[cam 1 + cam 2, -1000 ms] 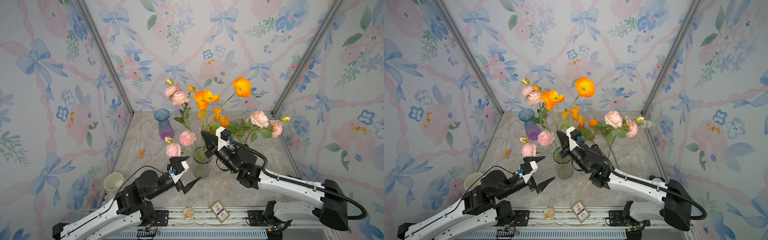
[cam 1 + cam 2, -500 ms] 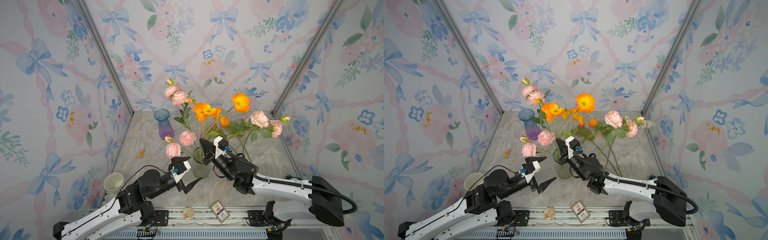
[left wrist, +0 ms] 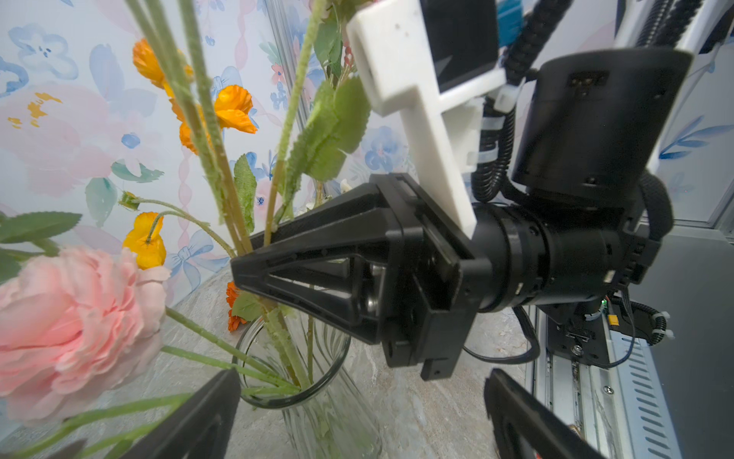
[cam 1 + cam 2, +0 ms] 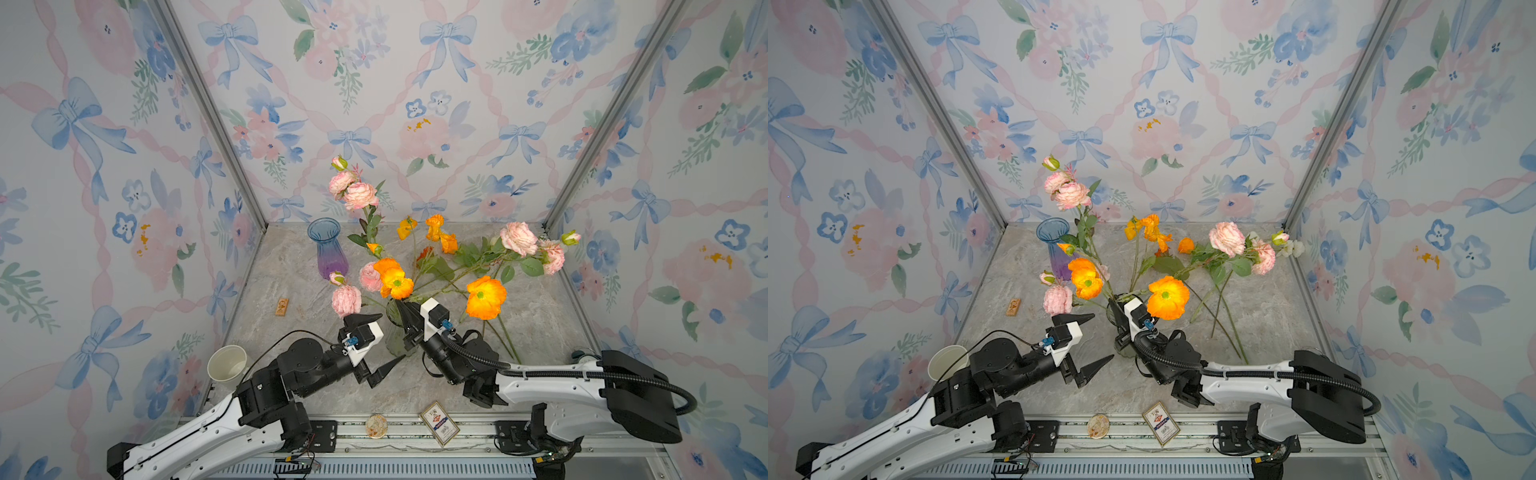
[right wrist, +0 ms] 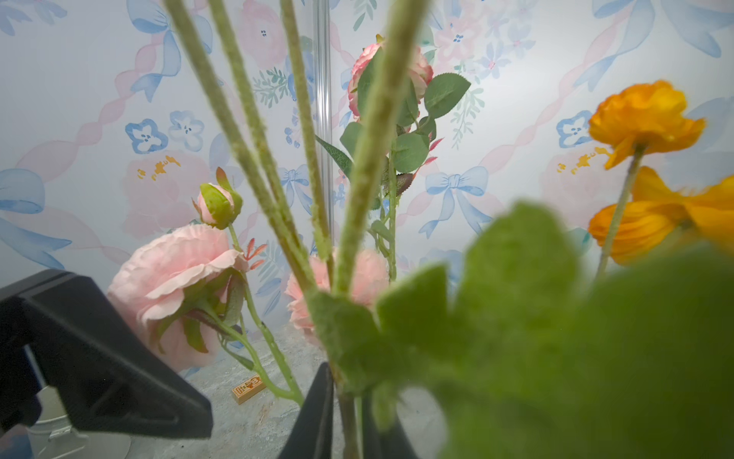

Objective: Arrange flowers in a vase
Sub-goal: Place the flower in the vase.

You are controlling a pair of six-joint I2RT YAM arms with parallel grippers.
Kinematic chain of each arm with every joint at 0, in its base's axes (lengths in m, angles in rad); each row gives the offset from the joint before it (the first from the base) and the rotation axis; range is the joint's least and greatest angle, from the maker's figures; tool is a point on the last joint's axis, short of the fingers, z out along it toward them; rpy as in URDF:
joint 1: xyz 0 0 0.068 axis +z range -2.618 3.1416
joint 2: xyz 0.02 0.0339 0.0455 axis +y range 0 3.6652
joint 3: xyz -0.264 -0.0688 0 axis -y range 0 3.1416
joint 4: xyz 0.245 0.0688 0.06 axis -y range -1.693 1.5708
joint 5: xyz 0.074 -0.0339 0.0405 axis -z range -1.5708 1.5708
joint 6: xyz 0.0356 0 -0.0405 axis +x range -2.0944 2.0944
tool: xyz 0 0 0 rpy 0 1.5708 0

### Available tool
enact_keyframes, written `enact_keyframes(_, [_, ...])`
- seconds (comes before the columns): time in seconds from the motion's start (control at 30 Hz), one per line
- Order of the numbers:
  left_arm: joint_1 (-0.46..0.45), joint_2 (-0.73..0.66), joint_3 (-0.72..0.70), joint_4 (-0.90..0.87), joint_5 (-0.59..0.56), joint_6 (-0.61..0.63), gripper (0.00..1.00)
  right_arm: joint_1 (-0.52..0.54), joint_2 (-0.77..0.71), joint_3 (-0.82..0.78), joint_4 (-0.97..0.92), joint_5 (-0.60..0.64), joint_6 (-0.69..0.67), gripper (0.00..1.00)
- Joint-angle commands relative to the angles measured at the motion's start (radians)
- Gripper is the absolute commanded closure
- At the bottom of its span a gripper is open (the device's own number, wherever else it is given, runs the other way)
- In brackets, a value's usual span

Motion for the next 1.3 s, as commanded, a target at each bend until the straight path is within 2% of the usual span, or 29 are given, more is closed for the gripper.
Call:
enact_keyframes(0.0, [0.007,0.011,-0.010,0.004,0.012,-0.013,0.02,0.012,0.019,-0.032,0.103,0.066,-0.013,0.81])
enact_keyframes(0.23, [0.007,0.009,-0.012,0.004,0.010,-0.011,0.02,0.012,0.009,-0.053,0.042,0.092,0.020,0.76])
enact_keyframes(0.5, [0.008,0.001,-0.012,0.003,0.011,-0.010,0.02,0.015,-0.014,-0.039,-0.082,0.094,0.064,0.57])
enact_keyframes(0.6, [0.009,-0.003,-0.013,0.003,0.011,-0.009,0.02,0.023,-0.041,-0.019,-0.190,0.099,0.077,0.50])
enact_keyframes(0.8, [0.010,-0.007,-0.014,0.003,0.012,-0.006,0.02,0.041,-0.111,0.084,-0.559,0.128,0.110,0.39])
enact_keyframes(0.9, [0.012,-0.001,-0.012,0.002,0.019,-0.007,0.02,0.048,-0.137,0.097,-0.622,0.135,0.110,0.33])
enact_keyframes(1.03, [0.013,0.002,-0.010,0.003,0.026,-0.007,0.02,0.050,-0.175,0.125,-0.749,0.141,0.124,0.12])
enact_keyframes(1.1, [0.014,0.002,-0.010,0.003,0.026,-0.007,0.02,0.052,-0.188,0.144,-0.819,0.134,0.134,0.06])
enact_keyframes(1.27, [0.018,-0.001,-0.010,0.003,0.028,-0.006,0.02,0.053,-0.205,0.200,-0.985,0.101,0.175,0.01])
